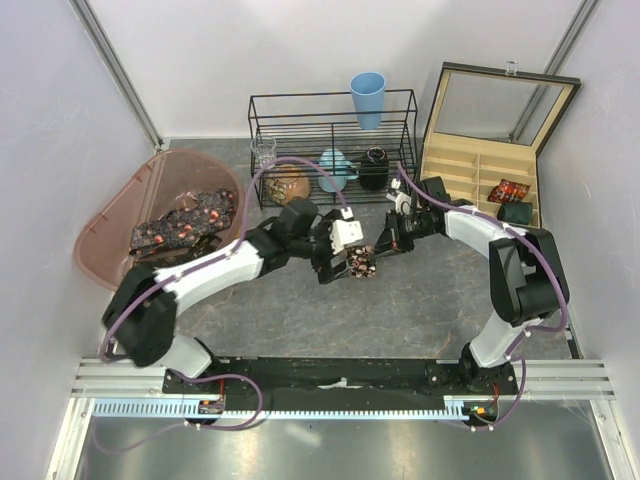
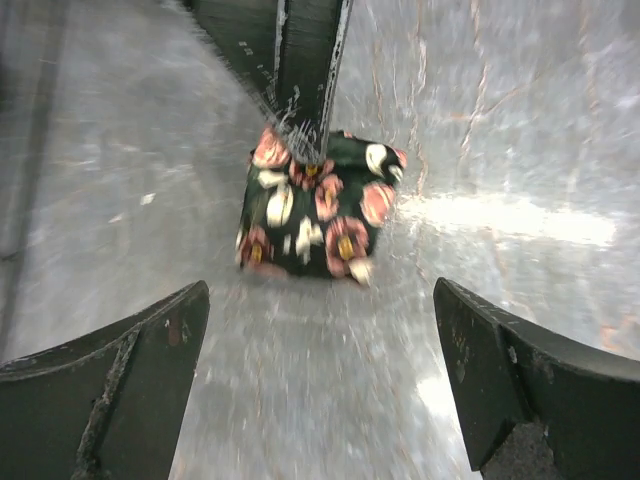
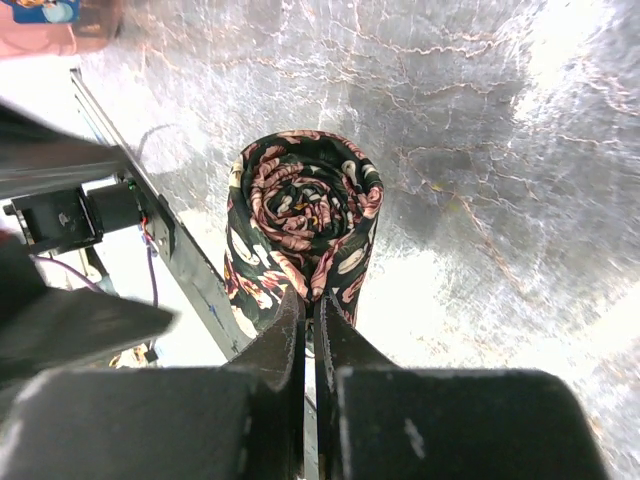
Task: Roll the ties
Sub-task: Pick up the tie at the center of the board, then place the tie in the storage box.
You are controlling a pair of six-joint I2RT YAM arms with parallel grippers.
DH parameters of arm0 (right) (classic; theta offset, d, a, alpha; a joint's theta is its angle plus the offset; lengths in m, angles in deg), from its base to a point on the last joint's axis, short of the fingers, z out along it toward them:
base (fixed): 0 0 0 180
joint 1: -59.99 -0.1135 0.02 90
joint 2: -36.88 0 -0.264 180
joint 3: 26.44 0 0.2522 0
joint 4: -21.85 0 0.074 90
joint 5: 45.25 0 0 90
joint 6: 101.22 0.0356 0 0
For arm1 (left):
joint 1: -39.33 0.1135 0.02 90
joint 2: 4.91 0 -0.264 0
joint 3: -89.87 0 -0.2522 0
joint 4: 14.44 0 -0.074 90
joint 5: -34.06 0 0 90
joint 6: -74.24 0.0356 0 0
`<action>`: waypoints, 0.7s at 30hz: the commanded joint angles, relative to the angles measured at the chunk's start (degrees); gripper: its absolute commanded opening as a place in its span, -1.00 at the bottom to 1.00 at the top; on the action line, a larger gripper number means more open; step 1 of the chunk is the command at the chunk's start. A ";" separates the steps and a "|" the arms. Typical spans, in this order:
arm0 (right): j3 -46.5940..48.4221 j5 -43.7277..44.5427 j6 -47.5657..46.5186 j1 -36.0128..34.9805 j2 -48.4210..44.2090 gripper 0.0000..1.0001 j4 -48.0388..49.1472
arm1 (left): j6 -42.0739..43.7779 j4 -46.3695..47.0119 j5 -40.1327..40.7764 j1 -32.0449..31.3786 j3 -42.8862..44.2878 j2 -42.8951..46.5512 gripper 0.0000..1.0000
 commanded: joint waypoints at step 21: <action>17.13 3.95 -0.08 3.39 -11.55 -1.00 -6.02 | -23.94 -25.63 -12.96 16.41 21.59 10.59 0.99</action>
